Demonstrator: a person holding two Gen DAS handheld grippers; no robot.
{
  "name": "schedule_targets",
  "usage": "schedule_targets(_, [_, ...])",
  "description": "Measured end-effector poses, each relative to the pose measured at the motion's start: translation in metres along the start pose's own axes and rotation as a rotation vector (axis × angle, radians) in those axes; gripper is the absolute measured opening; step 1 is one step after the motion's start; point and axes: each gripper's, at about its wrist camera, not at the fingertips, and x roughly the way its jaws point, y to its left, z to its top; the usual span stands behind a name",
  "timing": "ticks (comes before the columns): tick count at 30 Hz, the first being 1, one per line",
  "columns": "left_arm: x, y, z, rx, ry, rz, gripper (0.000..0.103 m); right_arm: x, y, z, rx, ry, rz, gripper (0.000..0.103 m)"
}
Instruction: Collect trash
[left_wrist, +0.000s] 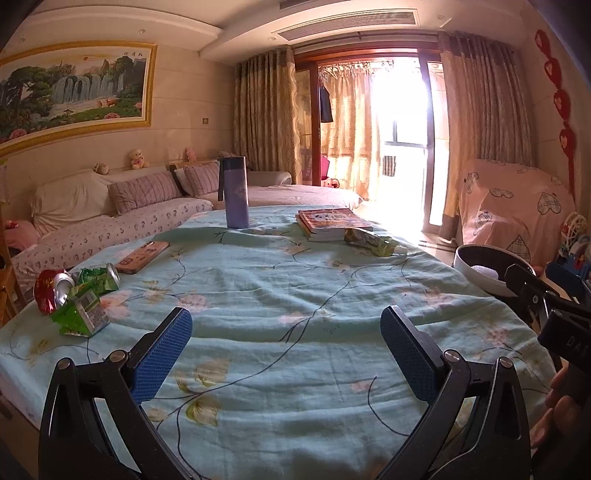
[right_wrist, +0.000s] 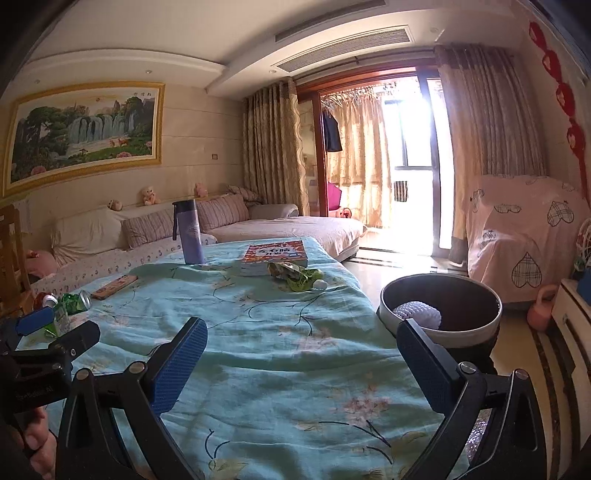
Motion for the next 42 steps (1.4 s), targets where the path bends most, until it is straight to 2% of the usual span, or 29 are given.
schedule_targets(11, [-0.004, -0.002, 0.0, 0.011, 0.005, 0.025, 0.103, 0.002, -0.009, -0.005, 0.051, 0.028, 0.02, 0.103])
schedule_targets(25, [-0.007, -0.006, 0.001, 0.022, -0.001, 0.02, 0.103, 0.003, -0.016, -0.009, 0.072, 0.051, 0.026, 0.103])
schedule_targets(42, [-0.007, -0.006, 0.0, 0.015, -0.002, 0.022, 0.103, -0.003, -0.015, -0.006, 0.065, 0.031, 0.029, 0.103])
